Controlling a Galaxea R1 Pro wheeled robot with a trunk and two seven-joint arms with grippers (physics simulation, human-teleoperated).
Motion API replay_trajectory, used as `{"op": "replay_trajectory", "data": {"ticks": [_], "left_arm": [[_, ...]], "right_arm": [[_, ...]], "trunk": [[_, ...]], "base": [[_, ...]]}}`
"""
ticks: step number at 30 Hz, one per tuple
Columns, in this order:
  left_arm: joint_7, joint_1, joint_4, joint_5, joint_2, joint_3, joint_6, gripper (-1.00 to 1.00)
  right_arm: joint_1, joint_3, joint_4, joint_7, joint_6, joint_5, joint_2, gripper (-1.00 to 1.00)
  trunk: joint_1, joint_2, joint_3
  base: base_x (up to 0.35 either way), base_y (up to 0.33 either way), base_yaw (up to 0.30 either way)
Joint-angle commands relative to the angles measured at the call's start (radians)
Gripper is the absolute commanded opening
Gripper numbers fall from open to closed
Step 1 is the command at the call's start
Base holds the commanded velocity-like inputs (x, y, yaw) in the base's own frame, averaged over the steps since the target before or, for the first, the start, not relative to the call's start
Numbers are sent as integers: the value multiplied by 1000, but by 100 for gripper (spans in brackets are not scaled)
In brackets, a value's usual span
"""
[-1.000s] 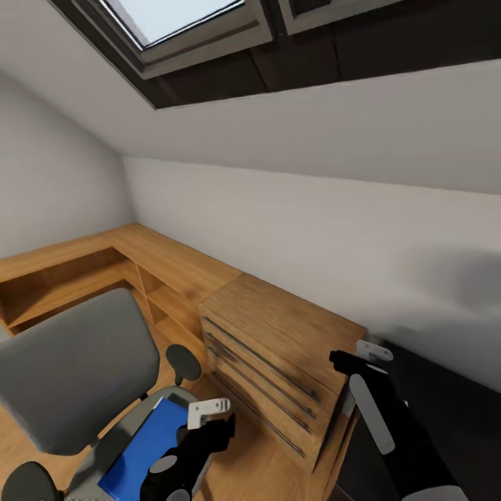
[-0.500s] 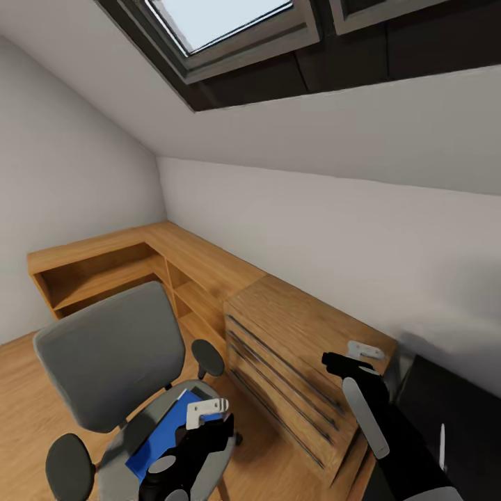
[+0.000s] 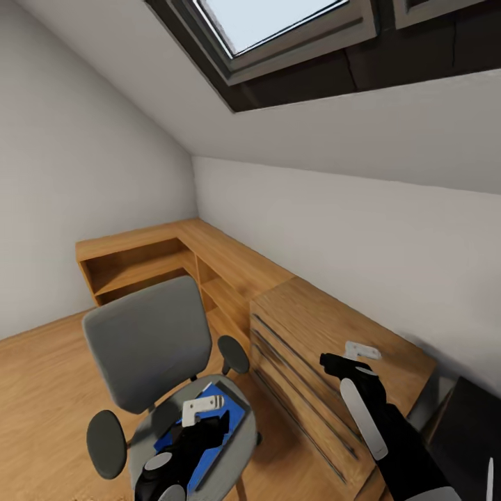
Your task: In the bedroom, organize the workspace by keeping the computer under the desk, ensuring the monitor is on the desk, placing the keyboard on the desk next to the monitor, placing the mouse on the desk next to the keyboard, moving the folder from the swivel chair onto the desk next to the mouse, stacking the notebook on top of the folder with the pen on top of the notebook, and positioning the swivel chair next to the desk.
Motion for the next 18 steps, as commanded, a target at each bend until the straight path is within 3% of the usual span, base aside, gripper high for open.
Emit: {"op": "replay_trajectory", "data": {"ticks": [1, 4, 5, 9, 13, 18], "left_arm": [[8, -2, -1, 6, 1, -2, 2, 100], [8, -2, -1, 6, 2, 0, 2, 100], [8, -2, -1, 6, 2, 1, 2, 100], [8, -2, -1, 6, 2, 2, 2, 100], [7, -2, -1, 6, 4, 38, 3, 100], [8, -2, -1, 6, 4, 51, 2, 100]], "right_arm": [[-1, 3, -1, -10, 2, -9, -1, 100], [0, 11, 0, -9, 2, -9, -1, 100], [0, 38, 0, -9, 1, -9, -1, 100], [-1, 57, 1, -9, 0, -8, -2, 100], [0, 59, 2, -9, -1, -8, -4, 100], [0, 60, 2, -9, -1, -8, -4, 100]], "trunk": [[0, -1, -2], [0, -1, -2], [0, -1, -2], [0, -1, -2], [0, -1, -2], [0, -1, -2]], "base": [[0, 0, 279], [0, 0, 279], [0, 0, 279], [0, 0, 279], [0, 0, 279], [0, 0, 279]]}}
